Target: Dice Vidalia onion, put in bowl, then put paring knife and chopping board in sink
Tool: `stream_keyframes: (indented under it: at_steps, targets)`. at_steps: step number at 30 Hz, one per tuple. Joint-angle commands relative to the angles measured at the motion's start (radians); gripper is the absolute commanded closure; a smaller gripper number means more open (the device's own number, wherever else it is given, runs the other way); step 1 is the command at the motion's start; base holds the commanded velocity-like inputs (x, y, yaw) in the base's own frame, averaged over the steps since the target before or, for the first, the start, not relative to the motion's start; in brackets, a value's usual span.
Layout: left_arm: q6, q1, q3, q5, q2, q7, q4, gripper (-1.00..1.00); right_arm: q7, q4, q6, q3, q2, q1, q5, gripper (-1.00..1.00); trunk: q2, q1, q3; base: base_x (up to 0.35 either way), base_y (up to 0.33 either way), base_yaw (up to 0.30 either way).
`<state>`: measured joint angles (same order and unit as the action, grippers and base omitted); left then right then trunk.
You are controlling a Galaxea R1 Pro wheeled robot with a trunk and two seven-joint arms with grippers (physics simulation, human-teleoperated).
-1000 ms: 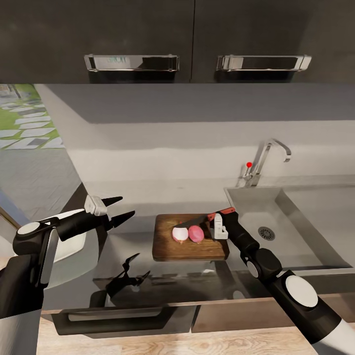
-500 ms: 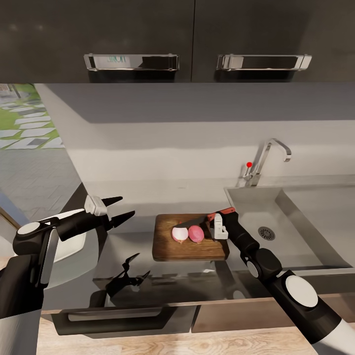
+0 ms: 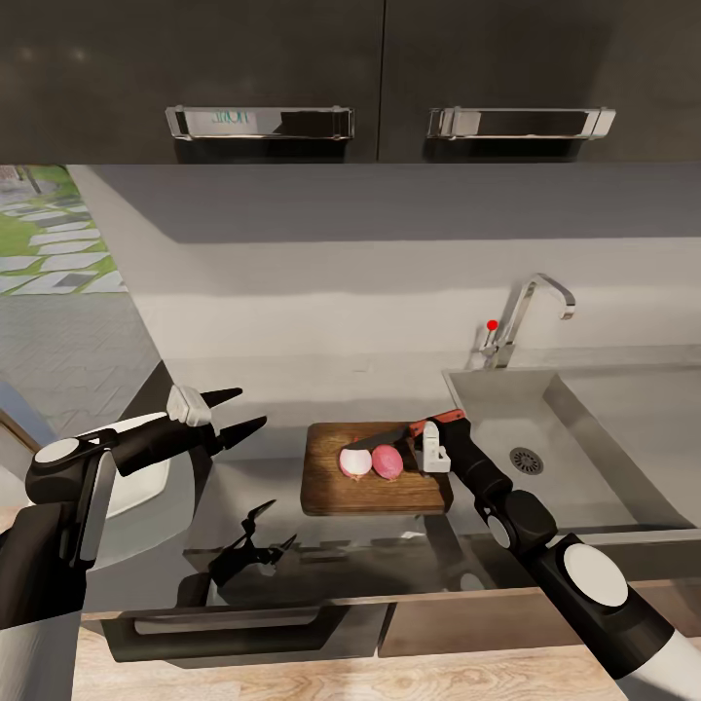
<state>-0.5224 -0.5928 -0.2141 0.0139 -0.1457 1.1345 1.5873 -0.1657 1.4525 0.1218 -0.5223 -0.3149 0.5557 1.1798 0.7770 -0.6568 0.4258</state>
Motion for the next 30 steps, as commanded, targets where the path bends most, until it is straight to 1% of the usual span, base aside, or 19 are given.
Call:
stream_keyframes:
  at_steps: [1, 19, 23, 24, 30]
  targets:
    - [-0.010, -0.001, -0.001, 0.001, 0.000, 0.004, 0.000, -1.00, -0.005, 0.002, 0.007, -0.003, -0.001, 0.001, 0.009, 1.00, 0.001, 0.000, 0.001, 0.000, 0.000, 0.000]
    - [-0.016, -0.001, -0.003, 0.001, -0.004, 0.005, 0.000, -1.00, -0.005, 0.002, 0.007, -0.004, -0.001, 0.001, 0.009, 1.00, 0.001, 0.000, 0.001, 0.000, 0.000, 0.000]
    - [-0.016, -0.001, -0.002, 0.001, -0.004, 0.008, 0.000, -1.00, -0.005, 0.002, 0.007, -0.003, -0.002, 0.001, 0.009, 1.00, 0.029, -0.016, 0.014, 0.000, 0.000, 0.000]
    - [-0.047, -0.001, -0.004, 0.002, -0.006, 0.007, -0.004, -1.00, -0.005, 0.003, 0.007, -0.003, -0.002, 0.001, 0.009, 1.00, 0.029, -0.016, 0.014, 0.000, 0.000, 0.000]
    - [-0.047, -0.001, -0.008, 0.002, -0.003, 0.007, -0.003, -1.00, -0.005, 0.002, 0.007, -0.003, -0.002, 0.001, 0.009, 1.00, 0.029, -0.016, 0.014, 0.000, 0.000, 0.000]
